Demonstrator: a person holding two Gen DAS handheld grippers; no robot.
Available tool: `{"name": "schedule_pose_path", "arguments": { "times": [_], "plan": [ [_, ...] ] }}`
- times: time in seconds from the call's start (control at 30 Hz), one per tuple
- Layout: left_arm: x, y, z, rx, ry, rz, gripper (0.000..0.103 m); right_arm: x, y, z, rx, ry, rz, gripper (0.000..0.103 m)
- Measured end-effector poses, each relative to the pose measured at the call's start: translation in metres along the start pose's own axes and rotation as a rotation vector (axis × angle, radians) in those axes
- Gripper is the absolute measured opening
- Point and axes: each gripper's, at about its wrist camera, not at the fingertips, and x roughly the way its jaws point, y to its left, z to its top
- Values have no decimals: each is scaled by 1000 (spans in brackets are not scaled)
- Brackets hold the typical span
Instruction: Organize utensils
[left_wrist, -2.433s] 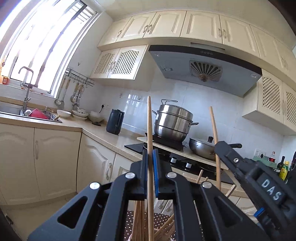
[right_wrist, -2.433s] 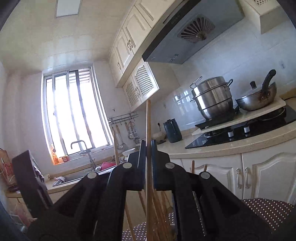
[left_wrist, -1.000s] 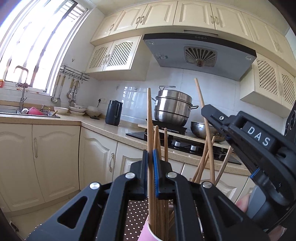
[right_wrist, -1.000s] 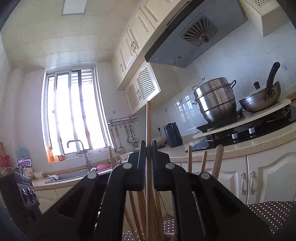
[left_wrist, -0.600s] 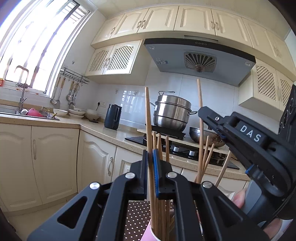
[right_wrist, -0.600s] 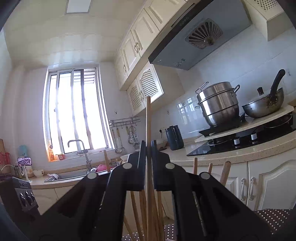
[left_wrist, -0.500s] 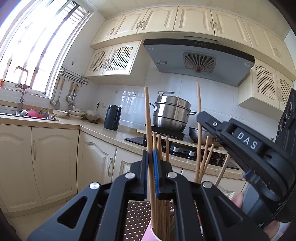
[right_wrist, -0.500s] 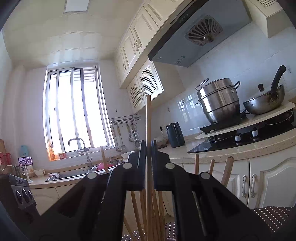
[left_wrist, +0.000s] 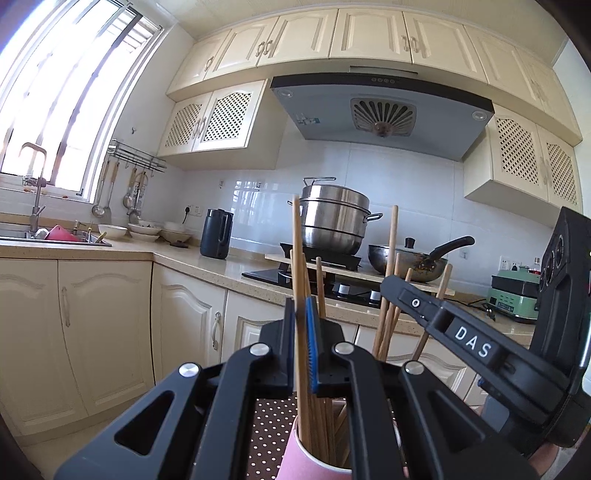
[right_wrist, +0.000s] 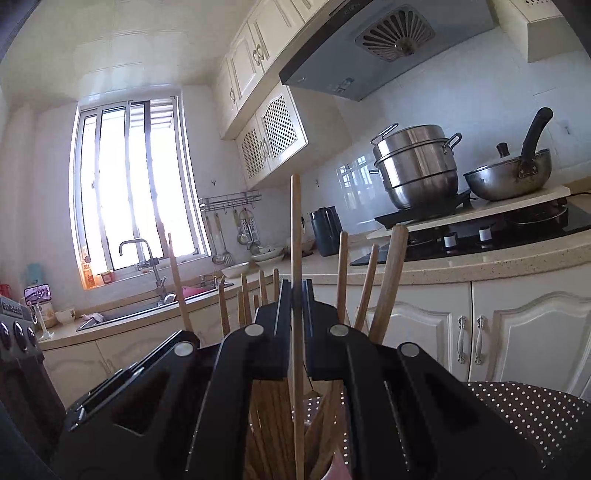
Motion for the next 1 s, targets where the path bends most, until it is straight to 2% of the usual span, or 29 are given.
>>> {"name": "schedule_pose_path", "arguments": {
  "times": [0.03,0.13,0.2,0.3,0.33,0.5,0.63,0.77,1.0],
  "plan": [
    [0,-1,0,7,2,2,8,-1,1,-1,-4,7,-4,7],
    [-4,-5,-2,30,5,-2,37,-4,5,-5,-29,45,-8,7],
    [-8,-7,-3,46,1,4,37,-6,8,-6,-46,71,-16,10],
    [-15,-8,-3,58,0,26,38,-16,8,-7,-40,71,-51,39],
    [-18,-6,-3,55,3,26,38,-20,6,-6,-30,64,-50,51],
    [-31,-3,1,65,22,65,44,-40,12,-2,-58,65,-55,53],
    [-46,-7,6,102,23,95,46,-58,18,0,-77,62,-66,60],
    [-68,-15,11,117,27,115,54,-80,20,2,-68,59,-94,65],
    [-112,-38,13,174,52,167,60,-126,21,6,-2,92,-128,72]
  ]
}}
